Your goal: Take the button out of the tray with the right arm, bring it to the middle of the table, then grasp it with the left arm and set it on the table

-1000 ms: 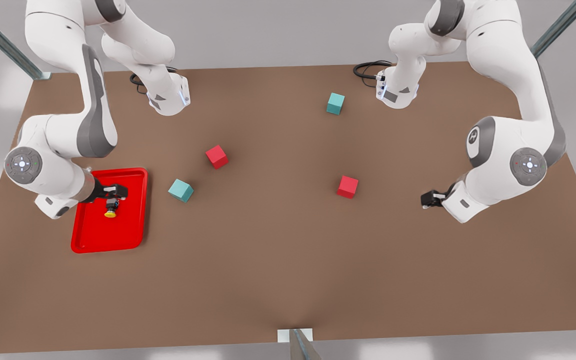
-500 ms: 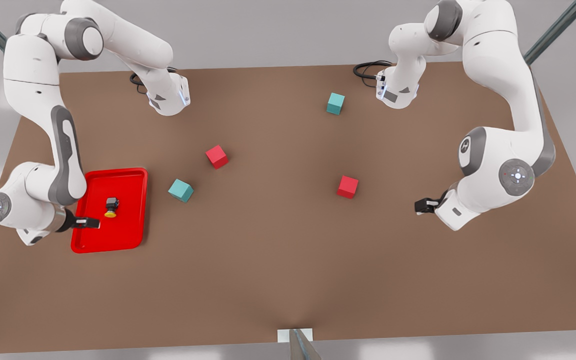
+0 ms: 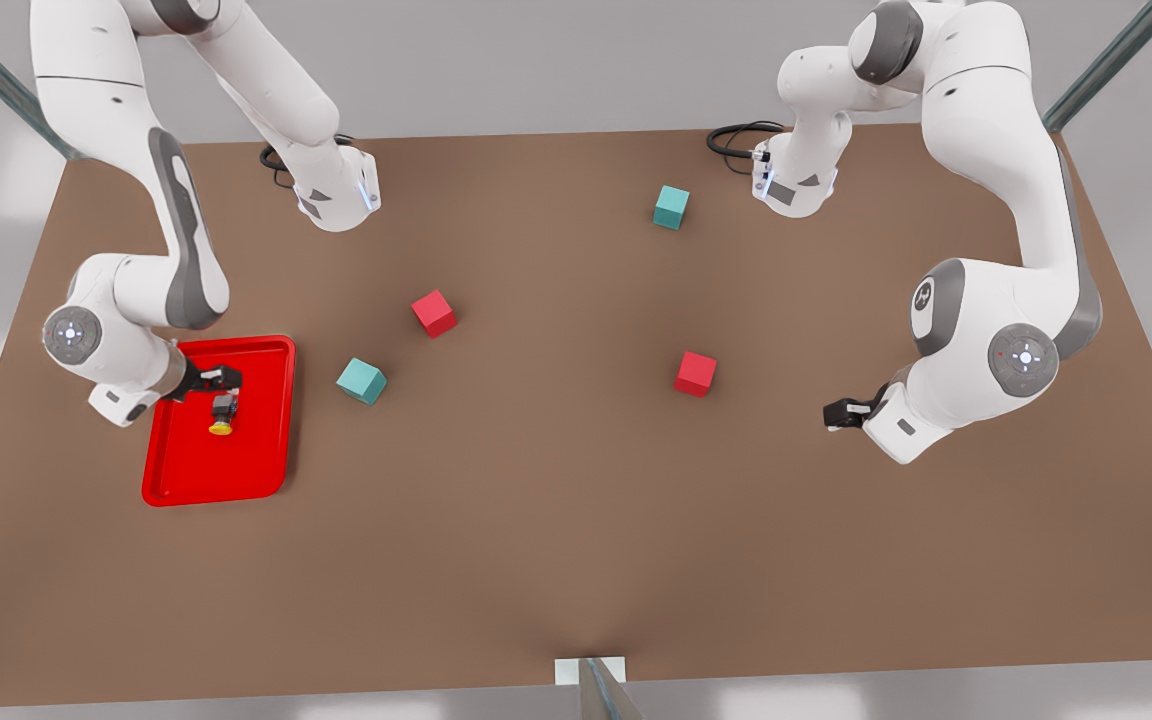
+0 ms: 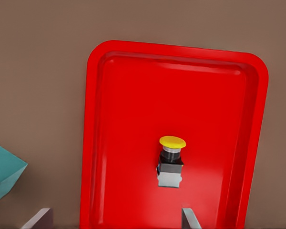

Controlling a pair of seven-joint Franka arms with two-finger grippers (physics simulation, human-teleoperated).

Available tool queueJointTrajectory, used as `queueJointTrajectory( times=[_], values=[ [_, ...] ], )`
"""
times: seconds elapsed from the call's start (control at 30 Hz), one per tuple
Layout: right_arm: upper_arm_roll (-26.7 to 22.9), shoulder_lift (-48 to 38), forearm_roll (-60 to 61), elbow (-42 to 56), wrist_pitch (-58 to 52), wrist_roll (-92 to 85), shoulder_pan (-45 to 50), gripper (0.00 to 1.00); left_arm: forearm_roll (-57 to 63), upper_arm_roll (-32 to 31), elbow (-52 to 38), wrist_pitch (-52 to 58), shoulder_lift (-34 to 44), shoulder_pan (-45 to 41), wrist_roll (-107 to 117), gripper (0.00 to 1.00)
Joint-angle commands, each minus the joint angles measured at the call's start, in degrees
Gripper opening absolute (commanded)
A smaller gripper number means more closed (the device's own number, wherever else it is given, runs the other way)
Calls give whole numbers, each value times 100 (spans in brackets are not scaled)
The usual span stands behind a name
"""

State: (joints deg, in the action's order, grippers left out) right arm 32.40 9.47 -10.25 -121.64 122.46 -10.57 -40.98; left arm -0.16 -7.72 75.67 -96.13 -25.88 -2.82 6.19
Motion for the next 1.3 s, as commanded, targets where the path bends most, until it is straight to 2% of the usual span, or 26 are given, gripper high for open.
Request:
queueJointTrajectory(
  times=[0.0,0.1,0.2,0.23,0.3,0.47,0.53,0.7,1.27],
  values=[
    [38,28,-83,-53,340,679,38,100,-2,-1,0,16,4,0,49,100],
    [56,266,-363,-97,560,644,-252,100,-20,-1,9,33,-49,0,49,100],
    [135,477,-540,-141,621,-191,-779,100,7,-1,9,16,-172,-61,41,100],
    [381,582,-601,-132,639,-208,-1034,100,24,-1,18,16,-181,-70,41,100],
    [1629,1153,-1568,-132,762,-156,-2273,100,24,-1,18,24,-181,-70,41,100],
    [1814,1399,-1919,-132,858,-129,-2423,100,33,-1,18,60,-172,-123,41,100],
    [2122,1672,-2236,-176,938,-156,-2836,100,33,-1,18,60,-181,-140,49,100],
    [2121,1716,-2315,-483,1298,-147,-2950,100,33,-1,18,42,-242,-149,41,100],
    [2051,2217,-2869,-510,1544,-94,-3074,100,112,-1,71,51,-330,-167,41,100]
  ],
)
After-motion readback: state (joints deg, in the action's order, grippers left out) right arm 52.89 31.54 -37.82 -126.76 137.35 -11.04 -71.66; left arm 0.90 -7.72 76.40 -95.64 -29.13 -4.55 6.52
